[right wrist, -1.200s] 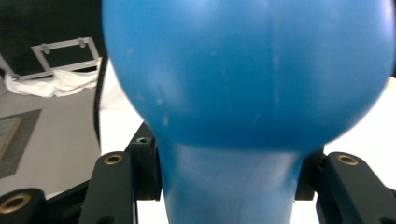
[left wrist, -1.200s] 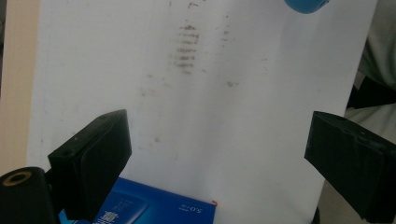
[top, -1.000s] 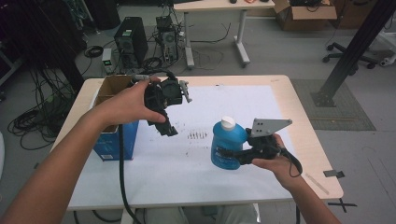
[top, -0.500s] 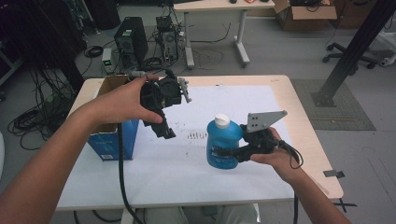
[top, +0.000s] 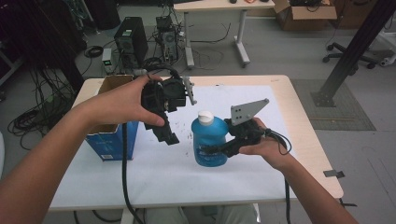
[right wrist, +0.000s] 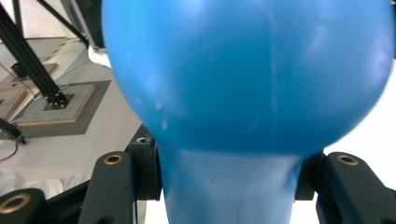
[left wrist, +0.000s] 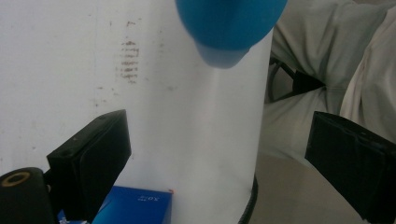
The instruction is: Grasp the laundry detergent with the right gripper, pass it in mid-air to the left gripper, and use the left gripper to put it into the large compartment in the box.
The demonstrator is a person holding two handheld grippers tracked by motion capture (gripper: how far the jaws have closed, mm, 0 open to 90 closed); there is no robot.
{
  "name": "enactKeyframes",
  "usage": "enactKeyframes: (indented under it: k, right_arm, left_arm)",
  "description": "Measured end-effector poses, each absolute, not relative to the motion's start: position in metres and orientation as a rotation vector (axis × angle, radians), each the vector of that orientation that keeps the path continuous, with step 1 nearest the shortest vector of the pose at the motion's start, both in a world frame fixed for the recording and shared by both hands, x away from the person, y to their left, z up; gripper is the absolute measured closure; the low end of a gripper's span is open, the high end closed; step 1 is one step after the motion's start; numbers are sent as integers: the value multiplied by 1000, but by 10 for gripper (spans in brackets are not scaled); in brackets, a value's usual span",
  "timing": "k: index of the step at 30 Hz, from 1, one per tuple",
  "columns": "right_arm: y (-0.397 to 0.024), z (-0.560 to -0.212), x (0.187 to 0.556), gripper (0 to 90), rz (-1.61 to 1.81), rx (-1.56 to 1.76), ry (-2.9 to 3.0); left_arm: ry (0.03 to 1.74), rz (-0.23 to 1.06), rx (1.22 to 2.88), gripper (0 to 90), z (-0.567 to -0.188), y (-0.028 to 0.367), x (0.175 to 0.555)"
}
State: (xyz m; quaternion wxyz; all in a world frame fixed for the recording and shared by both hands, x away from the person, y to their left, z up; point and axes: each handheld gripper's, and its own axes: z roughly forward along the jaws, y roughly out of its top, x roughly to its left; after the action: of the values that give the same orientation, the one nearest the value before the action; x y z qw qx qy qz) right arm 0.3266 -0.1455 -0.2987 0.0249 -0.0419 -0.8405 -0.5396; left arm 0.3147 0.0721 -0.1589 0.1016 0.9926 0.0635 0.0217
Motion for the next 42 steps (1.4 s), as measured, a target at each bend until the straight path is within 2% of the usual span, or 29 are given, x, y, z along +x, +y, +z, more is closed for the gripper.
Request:
enactKeyframes:
  k: [13, 42]
  right_arm:
    - [-121, -291, 330, 438, -1591, 5, -2619]
    - [-99, -287, 336, 438, -1550, 41, -2631]
  left_arm:
    - [115, 50, 2965, 70, -155, 57, 311]
    - [87, 52, 2987, 66, -162, 42, 318]
